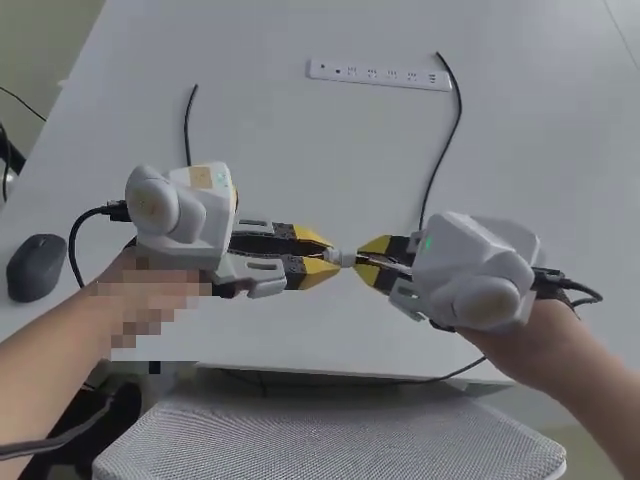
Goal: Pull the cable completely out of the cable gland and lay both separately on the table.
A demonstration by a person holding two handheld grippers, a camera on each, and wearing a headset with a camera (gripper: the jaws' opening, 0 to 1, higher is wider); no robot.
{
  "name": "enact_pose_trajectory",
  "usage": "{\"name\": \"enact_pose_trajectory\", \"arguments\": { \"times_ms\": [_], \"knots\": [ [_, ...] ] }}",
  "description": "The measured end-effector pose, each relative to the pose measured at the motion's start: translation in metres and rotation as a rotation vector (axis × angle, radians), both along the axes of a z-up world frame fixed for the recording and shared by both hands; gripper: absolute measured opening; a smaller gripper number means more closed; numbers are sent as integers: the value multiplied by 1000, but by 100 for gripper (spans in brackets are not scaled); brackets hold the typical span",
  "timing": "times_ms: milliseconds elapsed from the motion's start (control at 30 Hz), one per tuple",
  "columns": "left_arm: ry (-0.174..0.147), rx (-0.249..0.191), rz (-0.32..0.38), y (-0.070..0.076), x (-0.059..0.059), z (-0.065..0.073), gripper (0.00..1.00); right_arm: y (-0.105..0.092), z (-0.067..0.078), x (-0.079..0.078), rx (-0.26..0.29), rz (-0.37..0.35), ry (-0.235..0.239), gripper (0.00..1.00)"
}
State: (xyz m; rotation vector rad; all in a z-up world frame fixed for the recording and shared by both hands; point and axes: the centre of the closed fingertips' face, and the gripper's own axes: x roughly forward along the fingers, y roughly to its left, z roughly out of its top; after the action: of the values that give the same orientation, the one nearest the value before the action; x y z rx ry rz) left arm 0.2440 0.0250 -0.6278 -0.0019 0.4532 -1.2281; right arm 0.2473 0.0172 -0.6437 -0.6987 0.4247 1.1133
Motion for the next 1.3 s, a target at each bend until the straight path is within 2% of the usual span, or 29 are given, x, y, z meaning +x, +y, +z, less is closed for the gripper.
{"name": "enact_pose_trajectory", "arguments": {
  "times_ms": [67,233,300,367,433,500,667,900,967,1067,1300],
  "knots": [
    [-6,3,-3,0,0,0,15,-1,-1,0,-3,-4,11,1],
    [-7,-1,-1,0,0,1,15,-2,-1,2,9,-19,4,0],
    [-9,0,1,-1,1,0,15,-2,-2,2,27,-42,27,0],
    [-11,-3,5,-1,1,1,15,-3,-2,3,35,-45,31,0],
    [-13,-2,5,-2,1,1,15,-6,-3,4,57,-92,76,0],
    [-16,-8,13,-3,2,2,15,-10,-3,8,58,-102,71,0],
    [-9,-28,22,-3,3,5,15,-25,-7,13,64,-167,99,0],
    [-3,-40,25,-3,2,5,15,-43,-21,22,79,-272,149,0],
    [-2,-40,22,-4,1,5,15,-49,-27,23,92,-314,185,0],
    [-3,-38,18,-6,1,5,15,-56,-35,26,93,-357,205,0],
    [0,-39,13,-8,-1,5,15,-72,-55,31,121,-507,303,0]
  ]
}}
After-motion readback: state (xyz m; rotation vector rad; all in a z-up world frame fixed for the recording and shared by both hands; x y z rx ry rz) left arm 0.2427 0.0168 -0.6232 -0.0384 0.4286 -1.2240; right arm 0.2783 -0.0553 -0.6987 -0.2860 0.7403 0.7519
